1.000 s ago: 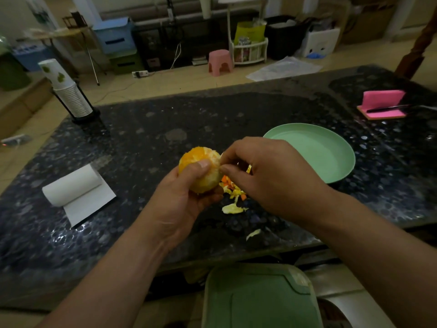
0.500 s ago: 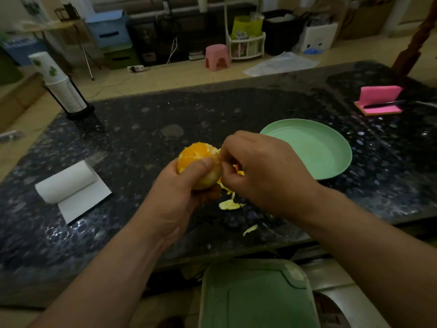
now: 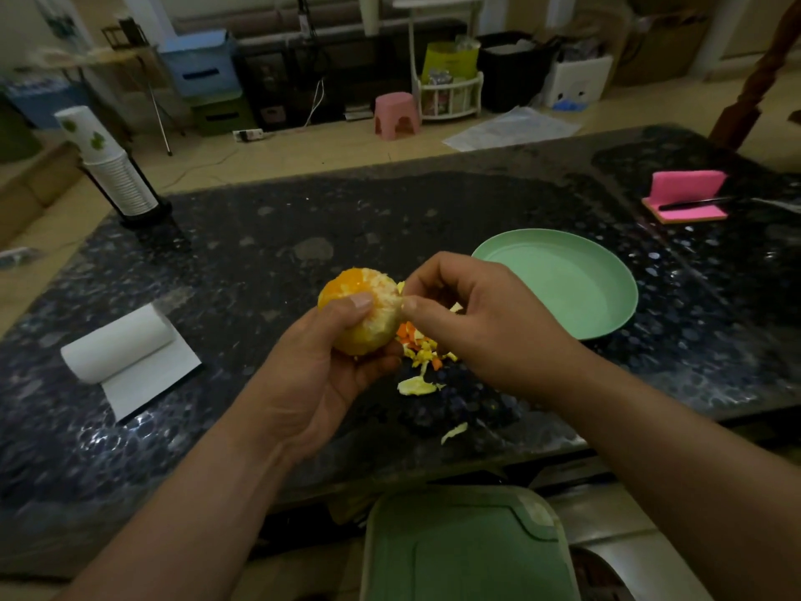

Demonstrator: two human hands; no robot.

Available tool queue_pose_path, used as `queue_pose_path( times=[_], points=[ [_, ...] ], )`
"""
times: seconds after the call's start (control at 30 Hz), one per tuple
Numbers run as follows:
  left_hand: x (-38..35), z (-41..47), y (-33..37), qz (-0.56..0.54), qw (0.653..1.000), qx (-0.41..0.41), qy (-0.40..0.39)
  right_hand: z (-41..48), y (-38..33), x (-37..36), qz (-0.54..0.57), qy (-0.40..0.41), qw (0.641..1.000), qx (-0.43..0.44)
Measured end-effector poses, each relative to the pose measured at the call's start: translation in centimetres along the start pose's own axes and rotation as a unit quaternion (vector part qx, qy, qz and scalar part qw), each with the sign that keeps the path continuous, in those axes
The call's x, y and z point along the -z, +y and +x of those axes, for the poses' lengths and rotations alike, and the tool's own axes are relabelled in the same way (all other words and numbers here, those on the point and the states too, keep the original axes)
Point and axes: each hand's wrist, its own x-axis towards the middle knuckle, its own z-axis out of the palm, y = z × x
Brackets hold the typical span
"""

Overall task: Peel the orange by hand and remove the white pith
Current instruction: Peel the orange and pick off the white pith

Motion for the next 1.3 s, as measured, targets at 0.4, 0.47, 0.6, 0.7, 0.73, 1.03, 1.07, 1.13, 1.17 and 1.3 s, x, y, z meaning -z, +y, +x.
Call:
queue_pose_path(
  times=[0.4, 0.47, 0.6, 0.7, 0.73, 1.03, 1.07, 1.13, 1.17, 1.3],
  points=[
    [-0.1, 0.4, -0.1, 0.043, 0.998, -0.038, 0.032, 0.4, 0.0, -0.4, -0.061, -0.006, 0.998, -0.016],
    [-0.3, 0.4, -0.1, 0.053, 0.997, -0.047, 0.03, 0.3, -0.1, -0.6, -0.055, 0.001, 0.998, -0.017],
    [-0.6, 0.3, -0.2, 0.056, 0.996, -0.06, 0.031, 0.3, -0.4, -1.0, -0.049, 0.037, 0.998, -0.009],
    [-0.7, 0.4, -0.2, 0.045, 0.997, -0.059, 0.026, 0.3, -0.7, -1.2, -0.048, 0.06, 0.997, -0.006],
    [-0.7, 0.4, -0.2, 0.041, 0.997, -0.056, 0.024, 0.3, -0.7, -1.2, -0.045, 0.064, 0.997, -0.007],
    [-0.3, 0.5, -0.1, 0.001, 0.999, -0.039, 0.009, 0.5, -0.4, -1.1, 0.01, 0.072, 0.997, -0.02],
    [-0.3, 0.4, -0.1, -0.007, 0.999, -0.034, 0.005, 0.5, -0.4, -1.2, 0.011, 0.072, 0.997, -0.018],
    [-0.2, 0.3, 0.0, -0.021, 0.999, -0.025, -0.004, 0.6, -0.5, -1.3, 0.016, 0.071, 0.997, -0.018],
    [-0.2, 0.2, 0.0, -0.028, 0.999, -0.021, -0.008, 0.7, -0.5, -1.3, 0.021, 0.072, 0.997, -0.019],
    [-0.2, -0.1, 0.2, -0.057, 0.998, -0.009, -0.022, 0.9, -0.4, -1.4, 0.039, 0.077, 0.996, -0.021]
  ],
)
